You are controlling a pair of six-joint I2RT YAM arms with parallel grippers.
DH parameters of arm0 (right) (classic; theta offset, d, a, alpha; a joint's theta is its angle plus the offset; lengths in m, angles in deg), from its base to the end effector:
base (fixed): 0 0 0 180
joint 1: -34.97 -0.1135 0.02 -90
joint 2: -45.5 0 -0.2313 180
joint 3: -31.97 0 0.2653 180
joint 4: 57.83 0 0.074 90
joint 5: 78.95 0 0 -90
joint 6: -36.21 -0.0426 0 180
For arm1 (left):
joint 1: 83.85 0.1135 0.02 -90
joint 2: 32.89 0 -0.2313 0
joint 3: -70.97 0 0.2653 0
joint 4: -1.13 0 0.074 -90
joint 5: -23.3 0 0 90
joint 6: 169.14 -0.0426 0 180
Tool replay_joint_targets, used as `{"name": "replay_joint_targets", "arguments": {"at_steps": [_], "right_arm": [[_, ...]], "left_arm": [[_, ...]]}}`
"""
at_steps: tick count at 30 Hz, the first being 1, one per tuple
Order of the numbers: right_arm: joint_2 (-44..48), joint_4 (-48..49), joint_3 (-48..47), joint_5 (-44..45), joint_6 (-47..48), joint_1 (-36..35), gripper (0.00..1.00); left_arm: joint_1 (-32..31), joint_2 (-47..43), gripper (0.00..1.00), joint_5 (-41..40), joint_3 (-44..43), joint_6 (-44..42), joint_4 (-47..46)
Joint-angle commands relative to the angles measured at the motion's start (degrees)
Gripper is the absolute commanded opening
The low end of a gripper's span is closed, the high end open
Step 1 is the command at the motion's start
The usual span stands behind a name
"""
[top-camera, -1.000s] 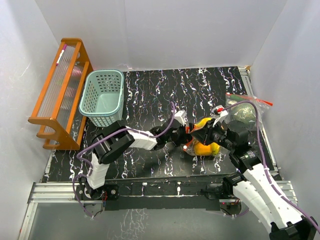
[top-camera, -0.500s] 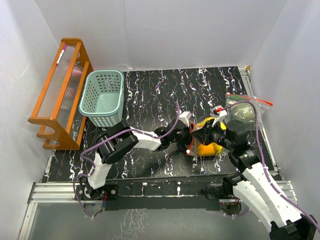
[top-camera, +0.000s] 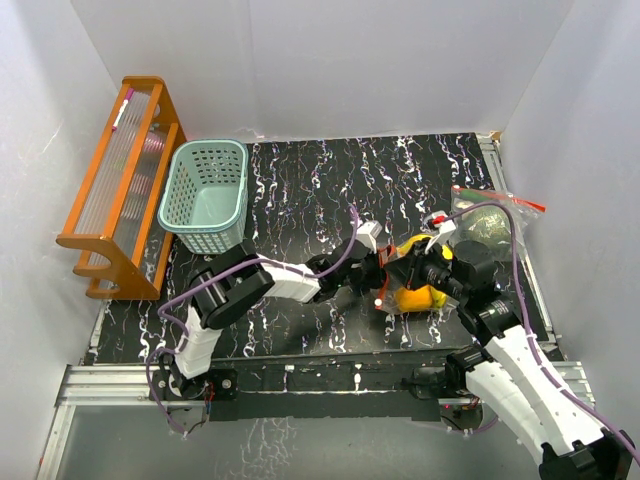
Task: Open the zip-top bag and remove the fake food
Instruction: Pick up the fake fruit from the zipper food storage bag.
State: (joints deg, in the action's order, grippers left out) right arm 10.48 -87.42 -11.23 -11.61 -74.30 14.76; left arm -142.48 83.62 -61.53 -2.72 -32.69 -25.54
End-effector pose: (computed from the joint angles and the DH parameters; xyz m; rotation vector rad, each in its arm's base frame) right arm 0.1808 0.0840 0.2426 -0.2671 1.9933 0.8471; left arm 0.2204 -0.3689 0.1078 0.2912 2.0630 -1.2993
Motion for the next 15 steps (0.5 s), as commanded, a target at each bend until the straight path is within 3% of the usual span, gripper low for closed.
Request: {"name": "replay_joint_targets", "arguments": {"at_steps": [1,5,11,15], "right_arm": [[0.48,1.86,-0.68,-0.39,1.50,-0.18,0.08],[0.42,1.98,0.88,-2.62,1.71,-0.16,0.08],[0.08,1.43,0.69,-6.56,1.21,-0.18,0.08],[0.66,1.55,0.99,-6.98,0.77,-0.18,0.08]], "left_arm": [[-0.17,2.35,0.96,1.24,-4.46,-1.54,-1.99],[-0.05,3.96,0.97,1.60,-5.73,-3.42,-4.20],[1.73,9.99,0.97,8.43,-8.11,-0.33,-11.78],[1.94,10.56,0.84,8.36,-8.07,0.36,-13.70]]}}
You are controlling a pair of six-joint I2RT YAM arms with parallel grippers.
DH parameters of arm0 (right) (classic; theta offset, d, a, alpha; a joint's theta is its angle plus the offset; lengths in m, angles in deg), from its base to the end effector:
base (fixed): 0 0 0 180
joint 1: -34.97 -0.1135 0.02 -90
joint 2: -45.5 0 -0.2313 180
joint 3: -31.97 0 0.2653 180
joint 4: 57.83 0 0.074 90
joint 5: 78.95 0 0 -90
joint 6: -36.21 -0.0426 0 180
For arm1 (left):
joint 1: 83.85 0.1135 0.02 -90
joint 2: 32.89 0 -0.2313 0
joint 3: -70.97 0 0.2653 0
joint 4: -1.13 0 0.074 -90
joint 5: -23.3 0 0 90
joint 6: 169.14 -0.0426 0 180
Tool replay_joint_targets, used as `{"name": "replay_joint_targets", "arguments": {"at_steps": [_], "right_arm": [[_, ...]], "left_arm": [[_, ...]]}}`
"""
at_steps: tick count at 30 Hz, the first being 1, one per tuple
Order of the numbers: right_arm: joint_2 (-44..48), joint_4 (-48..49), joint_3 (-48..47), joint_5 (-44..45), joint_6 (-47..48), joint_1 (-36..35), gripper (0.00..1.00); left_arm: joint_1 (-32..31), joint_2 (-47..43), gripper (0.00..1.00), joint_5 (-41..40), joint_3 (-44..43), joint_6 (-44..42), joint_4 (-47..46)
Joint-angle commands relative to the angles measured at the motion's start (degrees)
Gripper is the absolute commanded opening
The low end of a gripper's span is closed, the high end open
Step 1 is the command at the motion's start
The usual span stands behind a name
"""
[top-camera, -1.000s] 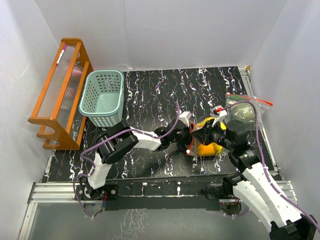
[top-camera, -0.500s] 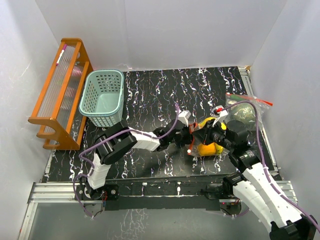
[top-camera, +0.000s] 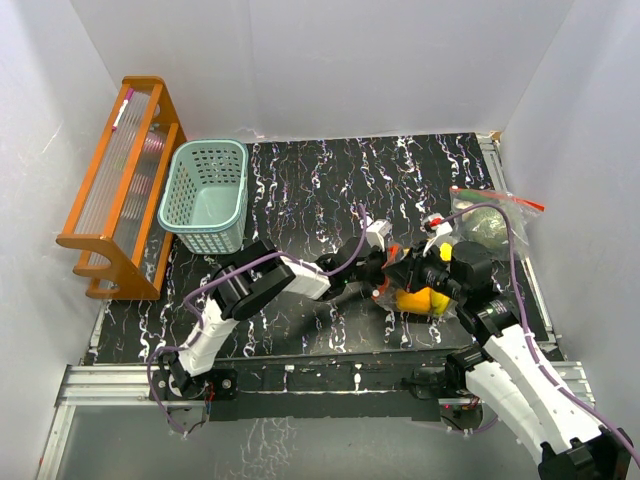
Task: Open the zip-top bag and remove the fake food
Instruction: Pick up the fake fruit from the zipper food storage bag, then place the fake fruit in the bin.
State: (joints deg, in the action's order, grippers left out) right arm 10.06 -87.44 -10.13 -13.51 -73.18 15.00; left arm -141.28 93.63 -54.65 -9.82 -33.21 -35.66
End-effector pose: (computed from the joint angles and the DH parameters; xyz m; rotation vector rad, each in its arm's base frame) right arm 0.1809 0.0846 0.2344 -0.3009 2.0140 0.8628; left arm 0.2386 -0.3900 0.0914 0.3741 1.9415 -1.4498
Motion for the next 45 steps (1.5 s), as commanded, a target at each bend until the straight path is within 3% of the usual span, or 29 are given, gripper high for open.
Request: {"name": "replay_joint_targets", "arguments": {"at_steps": [1,3,9,15,23,28,35,40,45], "right_arm": [[1.00,1.66,-0.06,-5.31,-0.44,-0.42,0.08],[0.75,1.85,0.11,-5.89,-0.74,-0.42,0.08],[1.47,1.70,0.34,-6.16,-1.35,-0.40,0.08],[2.01,1.74,-0.62,-3.10,-1.79,-0.42,0.08],[-8.35,1.89,-4.93,7.44,-1.34,-0.32,0.08],[-14.16,3.42,-6.81,11.48,-1.14,-0.24,0.08],[-18.04,5.13,-10.43,12.11,-1.41,1.07,0.08],[-18.78,6.38,-11.67,9.31,-1.00,1.38,0.08],[-19.01,7.35,-10.97,8.18,-1.42,1.37,0.08]], "left_arm": [[0.78,-0.01,0.81,0.70,-0.47,0.67,-3.79],[0.83,-1.04,0.75,-0.98,0.18,-0.26,-3.80],[1.97,-1.05,0.45,-2.10,-0.66,-0.36,-3.08],[2.08,-4.42,0.41,-2.26,2.81,-0.87,-3.26],[2.08,-15.92,0.38,-1.77,14.35,-0.33,-0.82],[2.11,-27.48,0.38,-4.80,18.79,-4.40,9.79],[3.46,-41.89,0.37,-17.41,21.18,-9.42,30.63],[8.83,-50.21,0.36,-25.92,14.15,-14.47,44.32],[14.72,-51.70,0.38,-34.00,2.81,-21.23,55.75]]}}
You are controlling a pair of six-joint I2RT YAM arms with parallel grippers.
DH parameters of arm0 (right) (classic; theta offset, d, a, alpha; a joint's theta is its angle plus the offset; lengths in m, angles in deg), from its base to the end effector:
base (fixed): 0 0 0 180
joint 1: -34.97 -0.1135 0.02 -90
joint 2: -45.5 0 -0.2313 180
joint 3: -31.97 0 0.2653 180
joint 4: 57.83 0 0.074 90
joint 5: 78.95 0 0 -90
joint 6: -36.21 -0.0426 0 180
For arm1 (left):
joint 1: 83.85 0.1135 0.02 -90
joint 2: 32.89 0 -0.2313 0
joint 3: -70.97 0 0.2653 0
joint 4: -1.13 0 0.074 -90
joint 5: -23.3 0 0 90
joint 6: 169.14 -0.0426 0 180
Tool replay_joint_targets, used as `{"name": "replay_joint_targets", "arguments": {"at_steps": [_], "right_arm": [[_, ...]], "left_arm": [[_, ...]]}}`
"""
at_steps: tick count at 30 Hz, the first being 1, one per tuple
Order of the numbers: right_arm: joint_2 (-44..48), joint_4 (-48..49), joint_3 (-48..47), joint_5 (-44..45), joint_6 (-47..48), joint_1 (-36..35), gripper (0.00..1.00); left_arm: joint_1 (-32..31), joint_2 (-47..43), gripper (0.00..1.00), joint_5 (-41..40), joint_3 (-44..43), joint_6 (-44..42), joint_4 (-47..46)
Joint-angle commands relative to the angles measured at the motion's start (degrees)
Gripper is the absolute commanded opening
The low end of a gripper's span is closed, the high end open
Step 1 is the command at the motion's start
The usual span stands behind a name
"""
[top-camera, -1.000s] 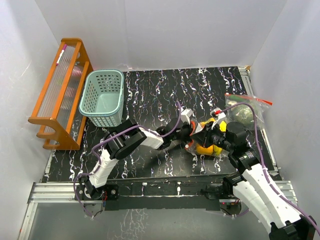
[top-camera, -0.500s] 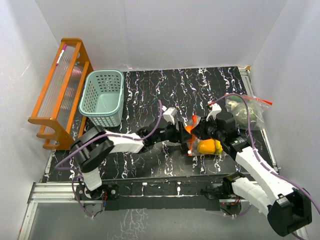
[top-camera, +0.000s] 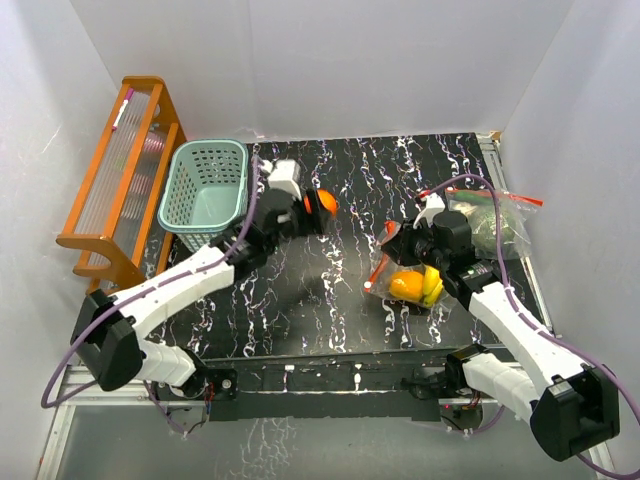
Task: Open the zip-top bag and remove the fake food
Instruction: Place the fake fruit in the bin.
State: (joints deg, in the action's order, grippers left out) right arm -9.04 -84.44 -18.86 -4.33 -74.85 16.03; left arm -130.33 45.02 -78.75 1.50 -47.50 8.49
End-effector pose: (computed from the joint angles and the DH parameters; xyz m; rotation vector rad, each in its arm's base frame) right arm 0.2327 0.0918 0.2266 -0.1268 2.1537 0.6949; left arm 0.2442 -0.2442 0.2692 0.0951 1.9065 -0.7509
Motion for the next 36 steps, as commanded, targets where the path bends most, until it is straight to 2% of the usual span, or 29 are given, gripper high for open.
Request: {"name": "replay_joint_targets", "arguments": {"at_steps": [1,6,9,13,16,18,20,23,27,30,36], "right_arm": [[0.05,4.50,-2.16,-1.17,0.12,0.31,0.08],[-0.45,5.10,-1.73,-2.23,0.24,0.34,0.08],[-0.81,5.18,-1.34,-2.82,0.49,0.40,0.08],[-0.42,6.08,-0.38,-3.72,0.37,0.40,0.08],[0.00,6.40,0.11,-4.36,0.25,0.42,0.08],[0.20,6.42,0.35,-4.40,0.38,0.39,0.08],[0.36,6.42,0.56,-4.21,0.43,0.40,0.08],[0.84,6.23,0.63,-4.05,0.49,0.40,0.08],[1.54,6.20,0.31,-4.12,0.73,0.39,0.08],[1.38,5.81,-0.41,-4.22,0.71,0.39,0.08],[1.51,5.97,-1.42,-4.54,0.55,0.40,0.08]], "left_arm": [[4.89,-3.36,0.38,-12.31,-10.47,-7.94,13.62],[13.49,-4.82,0.39,-20.57,-14.17,-10.94,18.23],[21.34,-4.46,0.39,-22.19,-14.08,-8.39,20.79],[27.61,-1.88,0.42,-20.94,-12.70,-6.27,19.96],[29.66,1.37,0.51,-19.86,-13.78,-5.65,21.24],[30.84,2.78,0.67,-18.33,-13.70,-5.31,21.27],[31.93,3.56,0.77,-16.72,-13.28,-4.42,21.71],[32.33,3.18,0.87,-14.60,-12.44,-4.23,21.49],[32.34,0.76,0.89,-9.39,-10.59,-3.88,19.28],[31.24,-1.20,0.86,-5.42,-11.15,-2.47,20.40],[17.74,-3.70,0.84,-5.42,-9.48,-2.98,15.16]]}}
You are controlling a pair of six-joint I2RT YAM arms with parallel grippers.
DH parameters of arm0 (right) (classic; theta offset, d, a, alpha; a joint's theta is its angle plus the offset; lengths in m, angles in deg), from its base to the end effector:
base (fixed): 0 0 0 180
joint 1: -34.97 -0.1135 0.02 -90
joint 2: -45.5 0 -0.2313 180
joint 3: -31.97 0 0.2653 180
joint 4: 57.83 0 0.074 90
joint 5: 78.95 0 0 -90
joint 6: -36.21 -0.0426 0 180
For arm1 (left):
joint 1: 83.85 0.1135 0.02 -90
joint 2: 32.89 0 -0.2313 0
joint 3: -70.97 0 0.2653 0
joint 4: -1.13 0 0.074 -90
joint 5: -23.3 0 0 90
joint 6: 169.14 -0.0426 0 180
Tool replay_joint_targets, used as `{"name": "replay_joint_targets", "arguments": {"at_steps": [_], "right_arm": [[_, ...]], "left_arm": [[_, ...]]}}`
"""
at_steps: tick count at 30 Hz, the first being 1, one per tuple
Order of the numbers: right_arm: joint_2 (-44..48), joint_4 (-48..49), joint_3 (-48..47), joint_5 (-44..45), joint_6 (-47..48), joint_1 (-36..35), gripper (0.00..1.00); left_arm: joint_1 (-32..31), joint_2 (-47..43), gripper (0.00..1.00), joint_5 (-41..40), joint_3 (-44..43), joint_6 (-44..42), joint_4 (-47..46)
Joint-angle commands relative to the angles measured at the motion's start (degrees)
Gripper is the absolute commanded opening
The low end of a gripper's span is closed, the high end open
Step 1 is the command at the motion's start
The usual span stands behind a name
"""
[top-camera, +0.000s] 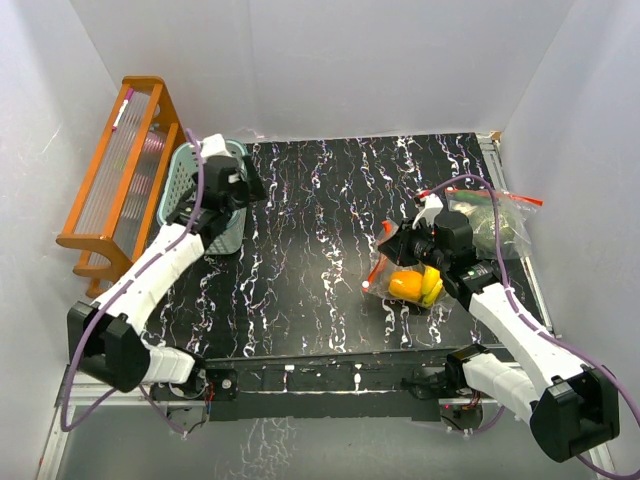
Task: Open the zip-top bag and remove the fake food
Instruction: Place the fake fruit in the bin, then pick up the fake vegetable from the zipper food storage bag.
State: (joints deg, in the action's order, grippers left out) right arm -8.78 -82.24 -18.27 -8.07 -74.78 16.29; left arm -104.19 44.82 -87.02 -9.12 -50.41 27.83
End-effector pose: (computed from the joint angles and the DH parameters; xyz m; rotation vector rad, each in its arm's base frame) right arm 0.2324 0.0933 0.2282 -0.1697 2.1214 0.7634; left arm 0.3236 -0.1042 0.3036 -0.3695 1.9381 -0.2058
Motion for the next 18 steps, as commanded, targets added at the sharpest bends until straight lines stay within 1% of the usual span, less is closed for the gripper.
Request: {"name": "replay_joint_targets", "arguments": {"at_steps": [1,3,5,9,11,15,18], "right_arm": [[1.46,3.88,-1.97,-0.91,0.50,0.14,0.08],[2.15,3.88,-1.94,-0.89,0.39,0.18,0.08],[3.06,3.78,-1.75,-0.76,0.15,0.18,0.08],[5.69,3.77,-1.18,-0.83,-0.69,0.13,0.08],[7.10,3.75,-0.97,-0.86,-0.90,0.14,0.08],[9.08,4.16,-0.42,-1.52,-1.17,0.20,0.08],[9.19,3.85,0.39,-2.04,-1.45,0.13,0.08]], "left_arm": [[-10.52,-3.75,0.83,4.78,2.02,0.25,-6.44],[-12.75,-3.56,0.82,12.00,4.98,2.91,-12.33],[-14.08,-2.54,0.78,20.13,8.73,7.61,-19.13],[-18.41,2.33,0.76,24.30,11.99,12.49,-26.06],[-20.23,5.00,0.75,27.75,13.15,14.88,-31.01],[-23.17,11.71,0.70,35.70,14.86,20.51,-42.86],[-25.66,16.54,0.64,38.59,14.42,23.50,-49.71]]}}
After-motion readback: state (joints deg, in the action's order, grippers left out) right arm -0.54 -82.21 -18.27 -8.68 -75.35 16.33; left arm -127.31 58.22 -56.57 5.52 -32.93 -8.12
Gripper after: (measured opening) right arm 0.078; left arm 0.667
